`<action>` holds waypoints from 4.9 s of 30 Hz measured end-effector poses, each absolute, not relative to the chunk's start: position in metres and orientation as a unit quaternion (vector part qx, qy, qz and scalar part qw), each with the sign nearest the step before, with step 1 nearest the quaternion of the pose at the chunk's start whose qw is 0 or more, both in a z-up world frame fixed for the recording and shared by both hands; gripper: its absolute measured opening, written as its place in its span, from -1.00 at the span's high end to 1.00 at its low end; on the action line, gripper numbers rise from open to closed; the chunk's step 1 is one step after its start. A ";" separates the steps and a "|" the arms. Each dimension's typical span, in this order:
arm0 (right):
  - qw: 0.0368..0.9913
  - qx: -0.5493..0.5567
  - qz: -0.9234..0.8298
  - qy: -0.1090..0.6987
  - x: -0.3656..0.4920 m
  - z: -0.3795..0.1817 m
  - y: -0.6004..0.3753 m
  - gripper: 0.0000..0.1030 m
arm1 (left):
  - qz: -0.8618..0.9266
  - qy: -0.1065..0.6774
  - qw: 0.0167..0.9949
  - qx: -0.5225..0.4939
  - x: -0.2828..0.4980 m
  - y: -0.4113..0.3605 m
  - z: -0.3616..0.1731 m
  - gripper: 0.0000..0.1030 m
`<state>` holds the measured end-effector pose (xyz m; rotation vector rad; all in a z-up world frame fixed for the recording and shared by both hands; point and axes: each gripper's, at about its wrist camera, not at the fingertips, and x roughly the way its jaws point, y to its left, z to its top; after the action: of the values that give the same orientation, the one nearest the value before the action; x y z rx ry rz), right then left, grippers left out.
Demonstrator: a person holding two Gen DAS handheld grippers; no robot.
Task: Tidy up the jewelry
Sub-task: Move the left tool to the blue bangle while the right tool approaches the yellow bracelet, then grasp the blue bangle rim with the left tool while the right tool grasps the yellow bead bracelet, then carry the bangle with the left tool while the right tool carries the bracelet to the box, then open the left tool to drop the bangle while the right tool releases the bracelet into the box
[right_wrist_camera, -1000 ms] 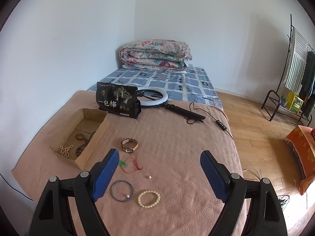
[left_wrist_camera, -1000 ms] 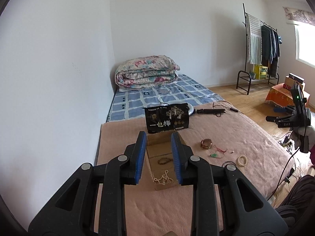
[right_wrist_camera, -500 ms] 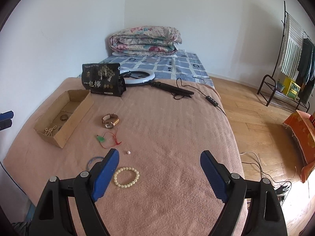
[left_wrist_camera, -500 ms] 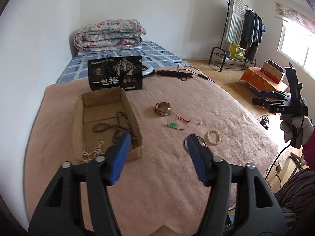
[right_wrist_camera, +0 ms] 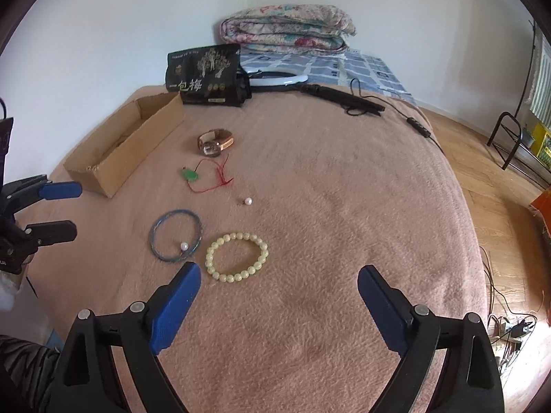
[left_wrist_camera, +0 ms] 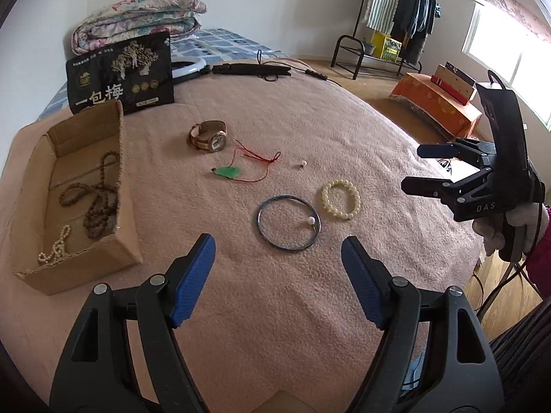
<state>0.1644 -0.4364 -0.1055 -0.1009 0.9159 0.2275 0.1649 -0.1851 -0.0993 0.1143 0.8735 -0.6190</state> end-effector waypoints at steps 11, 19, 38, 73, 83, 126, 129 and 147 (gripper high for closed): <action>0.863 -0.018 0.094 0.497 0.207 -0.147 -0.439 -0.63 | -0.307 0.437 0.841 0.092 0.188 -0.230 -0.145 -0.51; 0.852 -0.014 0.097 0.514 0.223 -0.162 -0.440 -0.46 | -0.307 0.441 0.837 0.106 0.200 -0.249 -0.163 -0.52; 0.846 -0.039 0.108 0.521 0.232 -0.174 -0.420 -0.03 | -0.283 0.435 0.846 0.120 0.208 -0.255 -0.174 -0.46; 0.865 0.007 0.124 0.485 0.208 -0.122 -0.414 0.90 | -0.295 0.398 0.866 0.066 0.185 -0.229 -0.131 -0.44; 0.878 -0.008 0.127 0.461 0.204 -0.088 -0.398 0.90 | -0.280 0.368 0.885 0.054 0.177 -0.197 -0.100 -0.44; 0.881 -0.023 0.261 0.393 0.295 -0.031 -0.191 0.90 | -0.131 0.350 0.928 -0.005 0.244 0.005 -0.077 -0.44; 0.880 -0.020 0.263 0.396 0.303 -0.035 -0.183 0.90 | -0.130 0.350 0.927 -0.006 0.248 0.007 -0.079 -0.44; 0.874 -0.018 0.255 0.414 0.323 -0.055 -0.169 0.34 | -0.148 0.368 0.918 -0.024 0.261 0.002 -0.091 -0.47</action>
<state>0.3231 -0.1689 -0.0551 -0.0369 0.8637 0.5325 0.2612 0.0023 -0.0911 -0.0500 0.7566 -0.3051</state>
